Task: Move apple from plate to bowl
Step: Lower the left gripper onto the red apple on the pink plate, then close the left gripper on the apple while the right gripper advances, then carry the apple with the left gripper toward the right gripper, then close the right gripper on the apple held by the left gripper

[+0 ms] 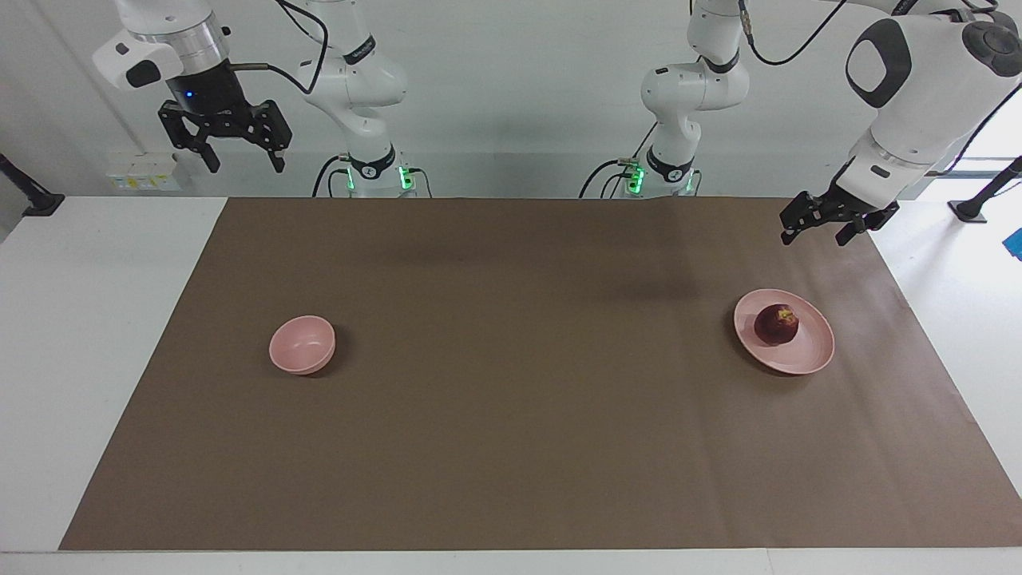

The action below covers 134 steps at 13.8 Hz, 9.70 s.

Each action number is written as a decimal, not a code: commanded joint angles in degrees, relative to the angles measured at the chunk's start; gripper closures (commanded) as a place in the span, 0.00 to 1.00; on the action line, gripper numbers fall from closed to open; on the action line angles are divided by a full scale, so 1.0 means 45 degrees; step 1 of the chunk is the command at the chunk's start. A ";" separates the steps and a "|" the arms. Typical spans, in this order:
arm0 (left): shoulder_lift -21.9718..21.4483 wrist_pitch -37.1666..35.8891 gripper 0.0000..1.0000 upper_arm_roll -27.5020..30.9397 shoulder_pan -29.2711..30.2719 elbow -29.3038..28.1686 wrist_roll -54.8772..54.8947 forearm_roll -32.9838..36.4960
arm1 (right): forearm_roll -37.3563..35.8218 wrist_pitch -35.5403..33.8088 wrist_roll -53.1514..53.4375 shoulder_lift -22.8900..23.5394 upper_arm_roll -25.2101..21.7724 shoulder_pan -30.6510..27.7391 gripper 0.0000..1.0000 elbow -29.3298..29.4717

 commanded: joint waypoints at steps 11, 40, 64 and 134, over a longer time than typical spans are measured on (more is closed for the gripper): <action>0.1163 0.4992 0.00 -0.0060 0.0792 -0.3379 0.1266 -0.0056 | 0.0004 0.0063 -0.0353 -0.0340 0.0023 -0.0121 0.00 -0.0387; 0.2707 0.1679 1.00 -0.0177 0.0910 0.0502 0.1017 -0.0193 | 0.0626 -0.0034 -0.2219 -0.0340 0.0120 0.0524 0.00 -0.0289; 0.2571 -0.2638 1.00 -0.0313 -0.0359 0.0329 -0.8088 -0.8313 | 1.2991 0.0771 -0.5907 -0.0224 -0.0056 -0.2230 0.00 -0.7008; 0.1868 0.8690 0.00 -0.7052 -0.4500 -0.1507 -1.4788 -2.1931 | 1.5258 -0.1011 -0.3907 0.0147 0.0101 -0.1058 1.00 -0.7400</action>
